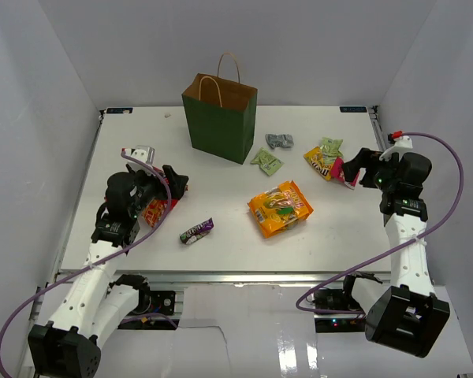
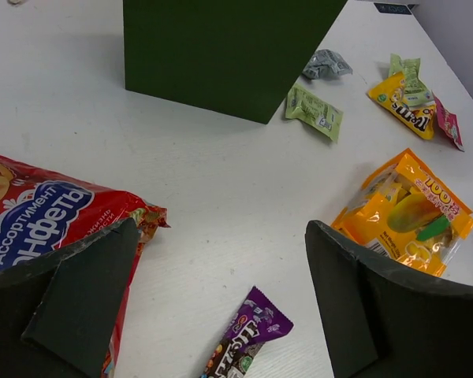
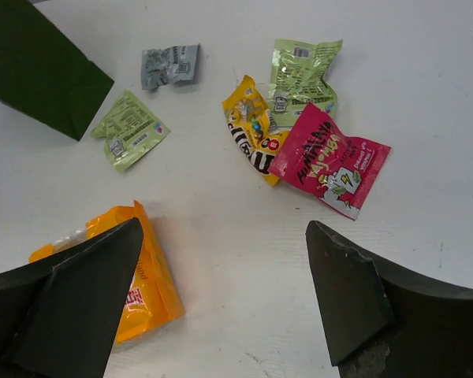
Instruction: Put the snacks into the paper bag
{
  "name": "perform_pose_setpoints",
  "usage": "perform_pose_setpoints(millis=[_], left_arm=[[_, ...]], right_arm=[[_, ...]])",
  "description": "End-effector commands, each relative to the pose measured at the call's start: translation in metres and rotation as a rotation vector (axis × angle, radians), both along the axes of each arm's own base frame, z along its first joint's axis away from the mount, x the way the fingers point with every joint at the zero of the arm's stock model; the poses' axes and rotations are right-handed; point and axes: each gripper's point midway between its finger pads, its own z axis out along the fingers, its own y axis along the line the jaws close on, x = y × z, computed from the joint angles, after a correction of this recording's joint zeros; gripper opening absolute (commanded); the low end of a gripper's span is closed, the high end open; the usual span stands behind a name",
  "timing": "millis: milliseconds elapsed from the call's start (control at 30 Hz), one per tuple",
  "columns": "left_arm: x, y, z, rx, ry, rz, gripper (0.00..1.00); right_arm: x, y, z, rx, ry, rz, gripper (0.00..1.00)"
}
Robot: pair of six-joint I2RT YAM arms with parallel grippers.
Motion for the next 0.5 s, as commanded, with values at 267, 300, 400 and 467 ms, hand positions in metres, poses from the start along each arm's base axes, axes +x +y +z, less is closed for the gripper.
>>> perform_pose_setpoints(millis=[267,300,400,467], left_arm=[[0.020,0.052,-0.021,0.066,0.098,0.320,0.98],[0.023,0.057,-0.026,0.079,0.117,0.357,0.98],[0.029,0.088,-0.043,0.146,0.207,0.554,0.98],[0.029,0.105,-0.053,0.214,0.260,0.678,0.98]], right_arm=[[-0.068,0.124,0.036,-0.080,-0.217,0.883,0.90],[-0.071,0.127,0.022,-0.080,-0.206,0.899,0.90],[-0.070,0.131,-0.003,-0.115,-0.160,0.919,0.90],[-0.071,0.132,-0.010,-0.151,-0.128,0.931,0.90]])
